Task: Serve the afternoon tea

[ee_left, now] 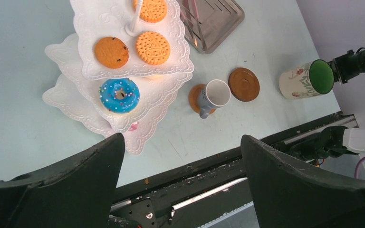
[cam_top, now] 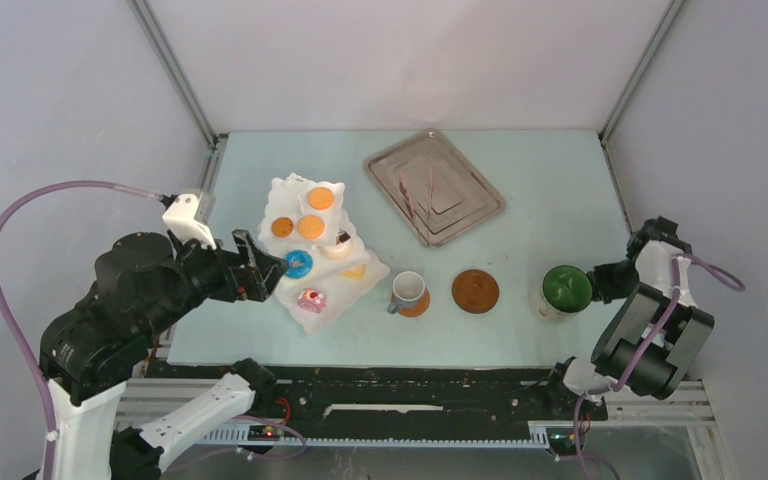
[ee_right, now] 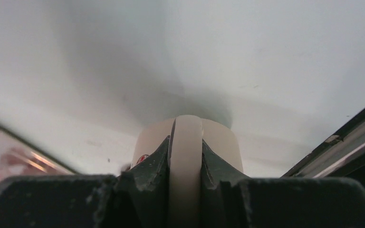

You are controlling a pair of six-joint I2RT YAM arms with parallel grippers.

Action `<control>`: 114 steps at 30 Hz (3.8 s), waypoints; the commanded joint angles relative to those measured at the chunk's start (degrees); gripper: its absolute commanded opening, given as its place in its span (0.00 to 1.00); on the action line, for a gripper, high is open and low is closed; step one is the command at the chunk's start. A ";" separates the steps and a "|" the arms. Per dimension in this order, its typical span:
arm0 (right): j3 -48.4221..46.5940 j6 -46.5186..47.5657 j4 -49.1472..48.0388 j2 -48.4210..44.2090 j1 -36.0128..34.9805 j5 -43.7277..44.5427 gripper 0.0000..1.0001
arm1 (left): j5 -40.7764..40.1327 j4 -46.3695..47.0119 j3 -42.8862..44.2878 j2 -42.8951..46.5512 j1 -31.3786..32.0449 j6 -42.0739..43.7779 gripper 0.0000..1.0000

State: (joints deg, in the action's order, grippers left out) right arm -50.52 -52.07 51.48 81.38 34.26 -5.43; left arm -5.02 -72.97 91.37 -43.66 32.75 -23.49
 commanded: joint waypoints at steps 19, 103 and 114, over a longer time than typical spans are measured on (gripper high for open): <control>-19.30 -12.77 5.29 12.28 -34.01 -10.92 0.00 | -0.77 3.00 1.90 -3.46 -0.15 -1.08 1.00; -42.59 21.53 15.65 -18.86 -46.55 -9.09 1.00 | -12.90 10.80 6.71 4.41 -0.15 -0.24 1.00; -48.42 24.45 13.68 -34.72 -46.58 -2.95 1.00 | -15.07 19.71 12.62 5.38 -0.15 0.28 1.00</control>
State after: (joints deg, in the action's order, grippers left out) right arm -97.30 -30.72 66.22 48.40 -12.25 -11.68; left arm -19.18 -58.74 101.86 -38.44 32.75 -24.34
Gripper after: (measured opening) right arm 0.997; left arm 0.996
